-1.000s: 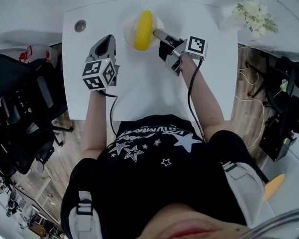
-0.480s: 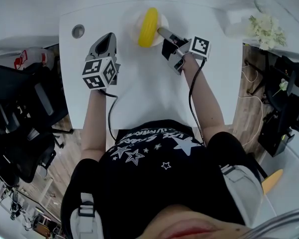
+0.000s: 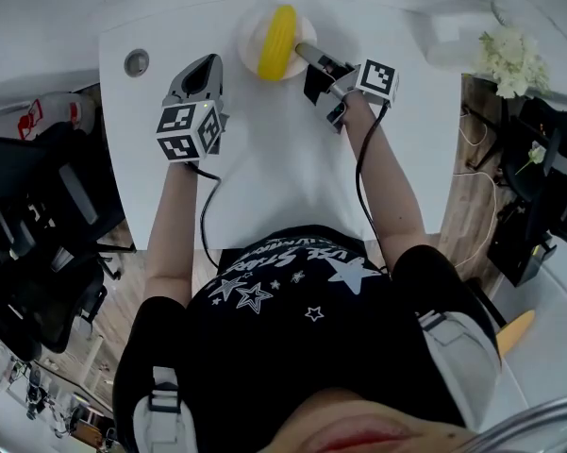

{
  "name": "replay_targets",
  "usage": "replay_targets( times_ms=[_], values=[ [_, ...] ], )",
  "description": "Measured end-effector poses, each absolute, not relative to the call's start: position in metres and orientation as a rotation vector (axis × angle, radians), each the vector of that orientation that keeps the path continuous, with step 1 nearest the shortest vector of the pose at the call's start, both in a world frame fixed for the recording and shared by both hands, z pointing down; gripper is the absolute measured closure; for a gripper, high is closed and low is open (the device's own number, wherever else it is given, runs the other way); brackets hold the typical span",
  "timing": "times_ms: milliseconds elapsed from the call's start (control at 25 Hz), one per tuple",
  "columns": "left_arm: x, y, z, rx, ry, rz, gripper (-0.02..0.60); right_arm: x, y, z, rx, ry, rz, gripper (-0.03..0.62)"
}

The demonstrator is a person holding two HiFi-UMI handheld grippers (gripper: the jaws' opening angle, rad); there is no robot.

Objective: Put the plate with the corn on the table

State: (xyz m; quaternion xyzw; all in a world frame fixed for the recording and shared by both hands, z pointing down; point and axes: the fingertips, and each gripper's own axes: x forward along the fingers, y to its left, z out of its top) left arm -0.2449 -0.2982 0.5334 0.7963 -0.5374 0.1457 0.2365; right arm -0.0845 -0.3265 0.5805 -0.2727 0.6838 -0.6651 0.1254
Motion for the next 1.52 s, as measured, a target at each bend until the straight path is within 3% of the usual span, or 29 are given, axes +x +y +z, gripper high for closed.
replay_targets(
  times_ms=[920,1400,1520],
  values=[
    [-0.236,-0.308,0.544,2.17,-1.455,0.39,0.575,-0.077,-0.337,0.599,-0.99,1.893,-2.043,0.559],
    [-0.232,-0.305,0.542,2.176,-1.444,0.398,0.575,-0.077,-0.333,0.605,-1.291,2.198,-2.004,0.566],
    [-0.232,-0.303,0.544,2.169,-1.443,0.411,0.575,-0.079,-0.334,0.603,-1.35,2.279,-1.971,0.527]
  ],
)
